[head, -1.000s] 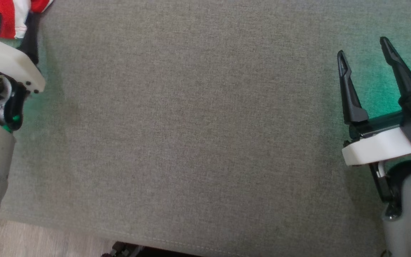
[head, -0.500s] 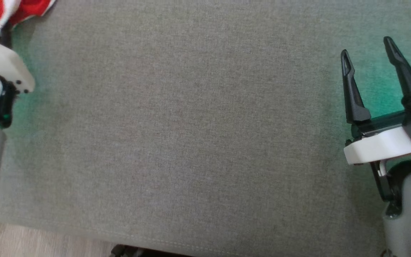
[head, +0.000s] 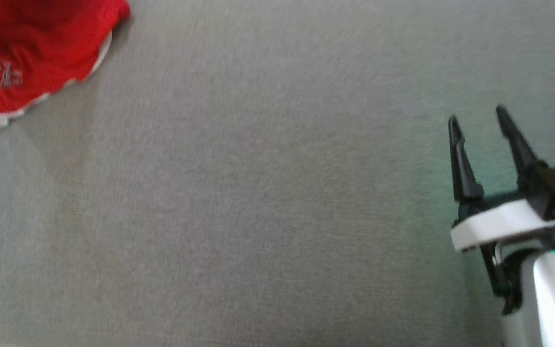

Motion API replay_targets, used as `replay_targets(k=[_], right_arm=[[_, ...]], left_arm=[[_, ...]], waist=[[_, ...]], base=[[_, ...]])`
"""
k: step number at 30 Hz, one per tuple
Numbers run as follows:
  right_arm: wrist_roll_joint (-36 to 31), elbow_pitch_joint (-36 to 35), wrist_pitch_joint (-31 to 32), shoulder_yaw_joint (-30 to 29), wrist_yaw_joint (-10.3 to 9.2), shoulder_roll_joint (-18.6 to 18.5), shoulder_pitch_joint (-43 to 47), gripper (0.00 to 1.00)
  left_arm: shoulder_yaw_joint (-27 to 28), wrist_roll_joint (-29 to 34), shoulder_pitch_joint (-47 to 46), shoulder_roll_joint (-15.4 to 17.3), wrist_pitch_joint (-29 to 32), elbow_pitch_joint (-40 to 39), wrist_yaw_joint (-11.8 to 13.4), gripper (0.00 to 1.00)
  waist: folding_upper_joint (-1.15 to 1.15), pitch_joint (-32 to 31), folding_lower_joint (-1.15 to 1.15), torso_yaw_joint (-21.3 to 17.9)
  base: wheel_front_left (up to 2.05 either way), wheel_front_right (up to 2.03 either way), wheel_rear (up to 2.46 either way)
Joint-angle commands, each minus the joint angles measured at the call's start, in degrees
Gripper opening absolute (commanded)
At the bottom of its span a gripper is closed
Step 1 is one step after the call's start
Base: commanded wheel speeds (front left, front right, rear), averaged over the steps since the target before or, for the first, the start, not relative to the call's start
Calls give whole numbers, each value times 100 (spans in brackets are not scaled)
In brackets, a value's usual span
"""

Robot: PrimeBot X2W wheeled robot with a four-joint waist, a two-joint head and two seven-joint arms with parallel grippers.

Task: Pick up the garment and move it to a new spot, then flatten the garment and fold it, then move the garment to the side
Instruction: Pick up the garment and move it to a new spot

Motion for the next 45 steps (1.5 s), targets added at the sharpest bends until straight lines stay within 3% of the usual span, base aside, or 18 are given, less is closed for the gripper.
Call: replay_targets(k=[1,6,11,12,17,22,27,34,41,42,45], right_arm=[[183,-82,-124,79,37,68,75,100],[508,280,-337,-70,37,70,382,100],[683,466,-436,-120,37,71,618,100],[726,505,-457,-124,37,71,678,100],[770,538,-484,-165,37,71,750,100],[796,545,-528,-256,37,71,822,100],[885,590,-560,-250,37,72,874,100],[893,596,-590,-208,37,72,776,100],[825,638,-610,-228,37,72,637,100],[821,652,-612,-227,37,72,627,100],[814,694,-626,-232,37,72,606,100]], left_arm=[[94,112,-377,408,5,-255,-58,0],[-279,354,-620,280,84,-829,-334,0],[-561,281,-746,-173,142,-1428,-501,0],[-629,174,-765,-383,168,-1671,-536,0],[-639,-123,-774,-763,275,-2101,-554,0],[-698,-548,-386,-1088,673,-2505,-485,0],[-861,-931,848,-1124,770,-2741,-287,0],[-821,-1481,2742,-1137,270,-2309,95,0],[-785,-1526,3288,-1060,-144,-1642,212,0],[-781,-1507,3283,-1053,-202,-1599,218,11],[-744,-1466,3253,-1048,-396,-1494,257,100]], waist=[[0,-690,1,-431],[0,-1258,1,-764],[0,-1572,1,-1016],[0,-1658,1,-1097],[0,-1739,1,-1191],[0,-1722,1,-1179],[0,-1556,1,-1121],[0,-1211,1,-1151],[0,-933,1,-1148],[0,-908,1,-1140],[0,-870,1,-1097]], base=[[0,0,0],[0,0,0],[0,0,0],[0,0,0],[0,0,0],[0,0,0],[0,0,0],[0,0,0],[0,0,0],[0,0,0],[0,0,0]])
